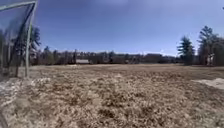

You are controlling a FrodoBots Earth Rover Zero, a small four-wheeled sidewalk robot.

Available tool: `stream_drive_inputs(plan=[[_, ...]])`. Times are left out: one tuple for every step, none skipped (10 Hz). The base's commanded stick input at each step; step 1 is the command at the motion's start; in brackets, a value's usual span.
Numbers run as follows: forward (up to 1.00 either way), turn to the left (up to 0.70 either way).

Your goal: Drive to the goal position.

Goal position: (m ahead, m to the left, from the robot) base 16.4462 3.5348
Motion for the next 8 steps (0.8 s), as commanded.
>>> stream_drive_inputs(plan=[[0.70,0.00],[0.70,0.00],[0.70,0.00],[0.70,0.00],[0.70,0.00],[0.70,0.00],[0.70,0.00],[0.70,0.00]])
